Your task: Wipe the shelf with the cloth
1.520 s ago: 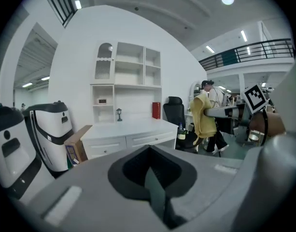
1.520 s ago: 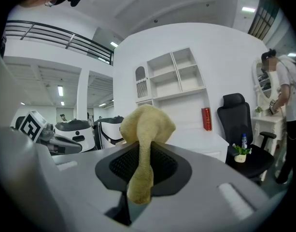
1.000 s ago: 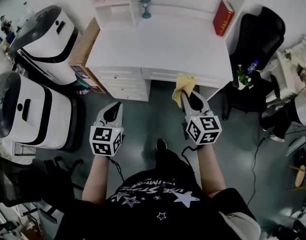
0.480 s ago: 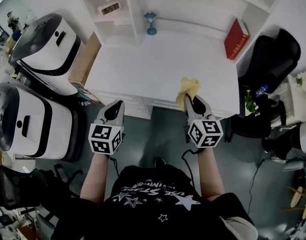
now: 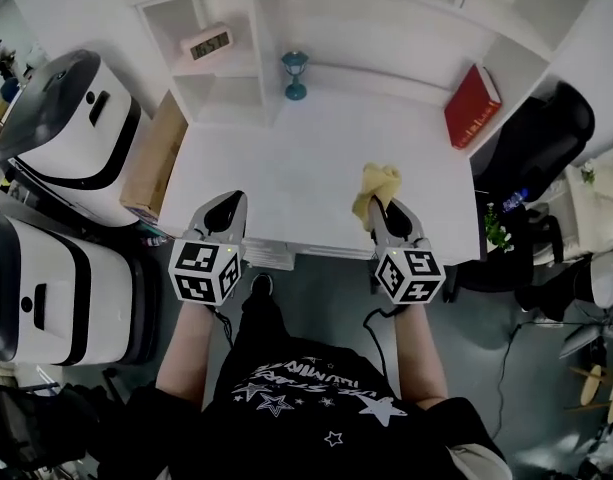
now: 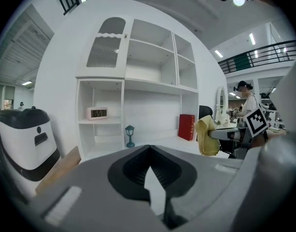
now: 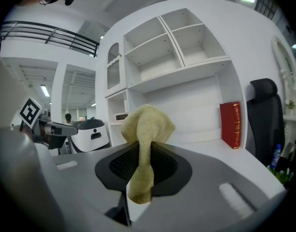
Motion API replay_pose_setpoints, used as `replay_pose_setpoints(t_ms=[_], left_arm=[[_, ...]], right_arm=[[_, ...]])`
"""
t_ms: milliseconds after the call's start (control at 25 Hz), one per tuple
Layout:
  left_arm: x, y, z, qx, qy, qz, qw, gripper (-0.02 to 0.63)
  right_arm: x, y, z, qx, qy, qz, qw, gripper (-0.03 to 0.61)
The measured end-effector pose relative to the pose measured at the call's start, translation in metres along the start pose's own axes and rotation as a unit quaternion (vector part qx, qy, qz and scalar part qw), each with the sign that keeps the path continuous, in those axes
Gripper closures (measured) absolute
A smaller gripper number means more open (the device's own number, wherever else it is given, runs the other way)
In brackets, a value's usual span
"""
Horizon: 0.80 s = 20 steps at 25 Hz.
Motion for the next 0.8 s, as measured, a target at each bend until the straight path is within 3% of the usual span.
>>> replay_pose_setpoints(t_ms=[280, 440, 800], left_arm=[[0.062, 0.077, 0.059, -0.091, 0.035, -0.032, 0.9948, 0.612], [0.103, 0.110, 0.081, -0.120, 0.047, -0.058, 0.9900, 0.612], [0.179, 0.157, 0.101, -0.191, 0.061, -0.076, 0.9768, 0.612]], right_arm=[[0.052, 0.054, 0.005, -0.078, -0.010, -0.037, 0.996, 0.492], [0.079, 0.082, 0.008, -0.108, -0.020, -0.049, 0.993, 0.492], [0.156, 0.123, 0.017, -0.134, -0.036, -0.083, 0.987, 0.492]])
Point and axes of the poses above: the fingertips, and each gripper's own axes: y forward along the fingers, z to its left, x out of its top, the point moved 10 cm from there along -y, backward along the fingers, and after that the axes turned 3 degrees about x, right-handed, at the moved point
